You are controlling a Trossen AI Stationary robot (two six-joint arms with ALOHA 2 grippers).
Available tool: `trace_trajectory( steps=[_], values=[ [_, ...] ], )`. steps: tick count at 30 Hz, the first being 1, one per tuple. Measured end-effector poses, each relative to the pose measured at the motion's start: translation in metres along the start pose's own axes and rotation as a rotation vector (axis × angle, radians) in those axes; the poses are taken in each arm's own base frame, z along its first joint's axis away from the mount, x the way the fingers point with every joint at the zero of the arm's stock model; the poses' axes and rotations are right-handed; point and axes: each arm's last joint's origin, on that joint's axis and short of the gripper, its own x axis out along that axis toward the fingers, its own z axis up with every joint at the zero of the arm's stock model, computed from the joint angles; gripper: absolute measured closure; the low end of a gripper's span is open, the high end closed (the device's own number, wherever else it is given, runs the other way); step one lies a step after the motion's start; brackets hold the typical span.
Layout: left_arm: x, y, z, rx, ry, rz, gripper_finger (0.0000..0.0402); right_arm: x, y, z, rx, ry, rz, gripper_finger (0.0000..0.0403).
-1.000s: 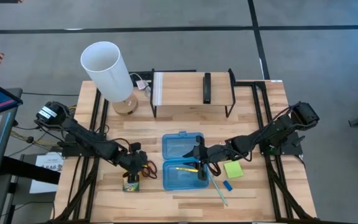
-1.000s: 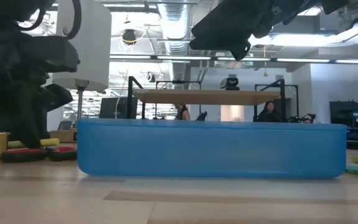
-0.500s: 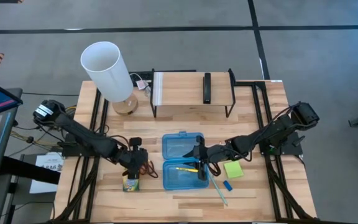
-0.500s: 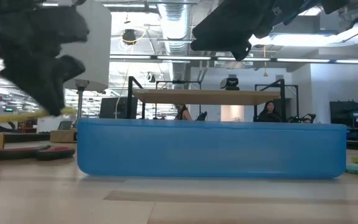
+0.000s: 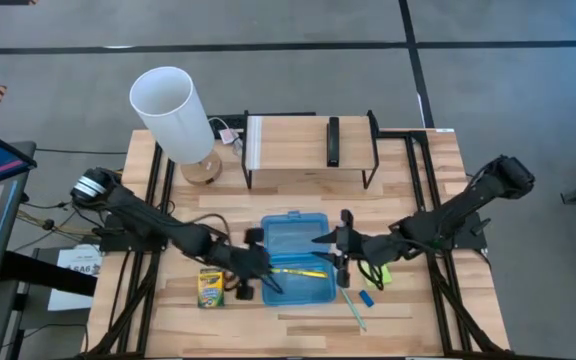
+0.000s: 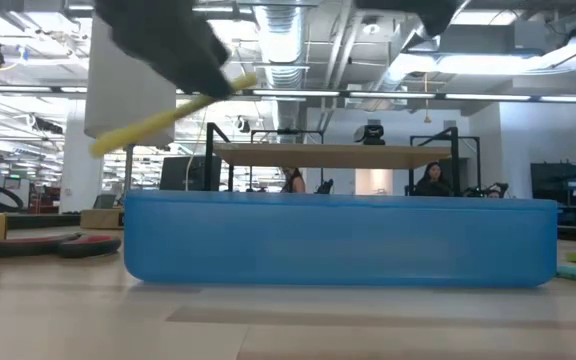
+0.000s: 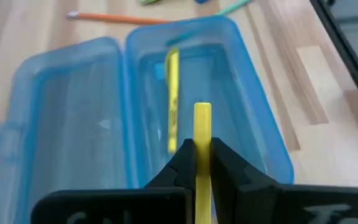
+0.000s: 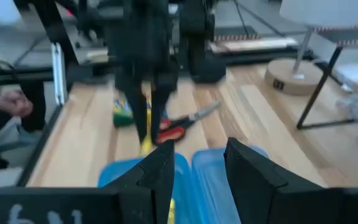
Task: Pack school essentials
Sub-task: Put the yellow pen into the blue supply box, then put the green sticky notes into the blue supply box
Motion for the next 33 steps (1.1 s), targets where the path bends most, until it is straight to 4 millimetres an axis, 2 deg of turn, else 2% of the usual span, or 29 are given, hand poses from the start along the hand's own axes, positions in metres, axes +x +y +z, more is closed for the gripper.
trace_trajectory(
  steps=[6,12,19,28,33],
  values=[
    [0.044,-0.009,0.029,0.058,0.027,-0.058,0.0401,-0.002,0.006,-0.007,-0.026,0.024,-0.019,0.0244],
    [0.073,-0.005,0.035,0.077,0.047,-0.084,0.0400,-0.006,0.005,-0.009,-0.038,0.050,-0.036,0.0244],
    [0.079,0.003,0.039,-0.018,0.025,-0.117,0.0385,-0.010,0.005,-0.006,-0.018,0.042,-0.037,0.0244],
    [0.077,0.004,0.040,-0.006,0.016,-0.090,0.0275,-0.010,0.004,-0.007,-0.014,0.046,-0.040,0.0244],
    [0.061,0.004,0.048,0.017,-0.033,-0.085,0.0250,-0.010,0.004,-0.008,-0.014,0.059,-0.044,0.0244]
  ],
)
